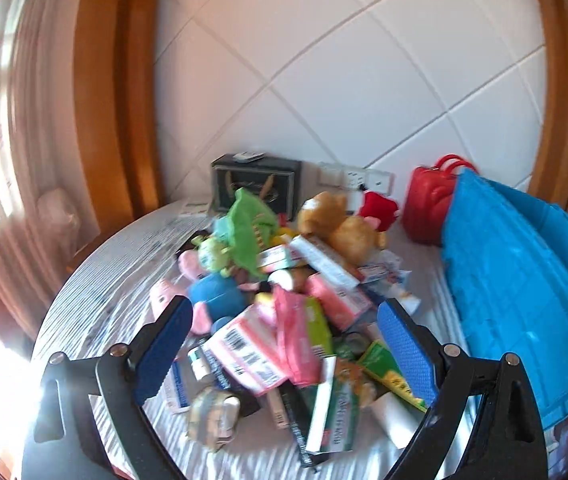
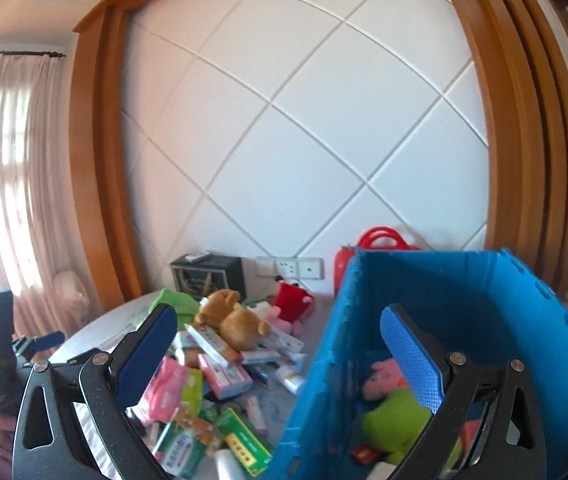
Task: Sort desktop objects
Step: 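Withdraw both tools from the crate back toward the pile, then grasp the white-blue ointment box with left tool while right tool grasps white paper roll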
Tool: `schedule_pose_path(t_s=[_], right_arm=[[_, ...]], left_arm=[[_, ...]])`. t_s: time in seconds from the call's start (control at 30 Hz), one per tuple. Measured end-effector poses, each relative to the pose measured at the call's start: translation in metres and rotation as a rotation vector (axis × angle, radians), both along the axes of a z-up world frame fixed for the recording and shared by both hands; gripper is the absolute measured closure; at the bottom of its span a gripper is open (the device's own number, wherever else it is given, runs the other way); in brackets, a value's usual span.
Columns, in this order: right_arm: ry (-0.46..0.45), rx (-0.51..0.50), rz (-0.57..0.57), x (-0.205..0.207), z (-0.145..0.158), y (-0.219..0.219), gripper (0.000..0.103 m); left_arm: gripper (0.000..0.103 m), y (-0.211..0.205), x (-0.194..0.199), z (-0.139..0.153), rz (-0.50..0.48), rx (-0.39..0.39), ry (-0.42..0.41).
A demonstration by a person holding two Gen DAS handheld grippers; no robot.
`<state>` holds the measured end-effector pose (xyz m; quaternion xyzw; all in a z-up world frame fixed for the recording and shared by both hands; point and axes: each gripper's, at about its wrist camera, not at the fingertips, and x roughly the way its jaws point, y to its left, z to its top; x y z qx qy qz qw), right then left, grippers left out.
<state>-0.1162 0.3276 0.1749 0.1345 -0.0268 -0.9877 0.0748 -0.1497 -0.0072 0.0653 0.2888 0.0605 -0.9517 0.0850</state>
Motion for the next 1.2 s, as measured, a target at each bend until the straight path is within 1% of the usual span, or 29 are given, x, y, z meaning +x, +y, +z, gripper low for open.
schedule_pose_path(t_s=[0.13, 0.2, 0.3, 0.37, 0.4, 0.57, 0.6, 0.67, 0.77, 0.87, 0.93, 0.97, 1.0, 1.03, 1.07, 1.1, 1.2], right_arm=[[-0.02, 0.017, 0.052, -0.013, -0.007, -0.056, 0.0], [-0.054, 0.019, 0.078, -0.022, -0.017, -0.08, 0.0], [-0.127, 0.013, 0.098, -0.038, -0.039, -0.108, 0.0], [-0.186, 0.015, 0.108, -0.05, -0.059, -0.122, 0.0], [-0.215, 0.019, 0.103, -0.054, -0.069, -0.128, 0.0], [-0.366, -0.001, 0.026, -0.076, -0.126, -0.137, 0.0], [-0.402, -0.006, 0.005, -0.078, -0.139, -0.134, 0.0], [-0.477, -0.016, -0.035, -0.082, -0.164, -0.129, 0.0], [-0.571, -0.02, -0.091, -0.085, -0.201, -0.119, 0.0], [-0.657, 0.001, -0.133, -0.085, -0.233, -0.111, 0.0], [-0.711, 0.023, -0.155, -0.085, -0.253, -0.106, 0.0], [-0.734, 0.034, -0.163, -0.084, -0.261, -0.105, 0.0], [-0.758, 0.047, -0.171, -0.085, -0.27, -0.103, 0.0], [-0.78, 0.057, -0.174, -0.086, -0.278, -0.101, 0.0], [-0.799, 0.064, -0.176, -0.088, -0.285, -0.1, 0.0], [-0.819, 0.073, -0.177, -0.09, -0.293, -0.1, 0.0], [-0.861, 0.094, -0.167, -0.095, -0.309, -0.099, 0.0]], left_arm=[[0.008, -0.088, -0.002, -0.041, 0.165, -0.009, -0.112], [0.008, -0.128, -0.003, -0.064, 0.224, 0.01, -0.164], [0.008, -0.17, -0.011, -0.101, 0.267, 0.027, -0.244], [0.008, -0.184, -0.023, -0.128, 0.252, 0.002, -0.306], [0.008, -0.187, -0.029, -0.14, 0.239, 0.002, -0.329], [0.009, -0.191, -0.066, -0.193, 0.155, 0.092, -0.403], [0.014, -0.19, -0.074, -0.203, 0.157, 0.095, -0.426], [0.018, -0.187, -0.087, -0.219, 0.138, 0.093, -0.449], [0.027, -0.183, -0.102, -0.244, 0.121, 0.092, -0.495], [0.029, -0.182, -0.109, -0.266, 0.121, 0.106, -0.542], [0.029, -0.182, -0.109, -0.275, 0.131, 0.105, -0.557], [0.029, -0.181, -0.108, -0.275, 0.135, 0.095, -0.53], [0.031, -0.18, -0.108, -0.276, 0.128, 0.087, -0.53], [0.036, -0.179, -0.107, -0.276, 0.11, 0.09, -0.527], [0.055, -0.178, -0.105, -0.275, 0.09, 0.099, -0.522], [0.063, -0.177, -0.103, -0.274, 0.084, 0.096, -0.525], [0.064, -0.178, -0.094, -0.275, 0.069, 0.119, -0.537]])
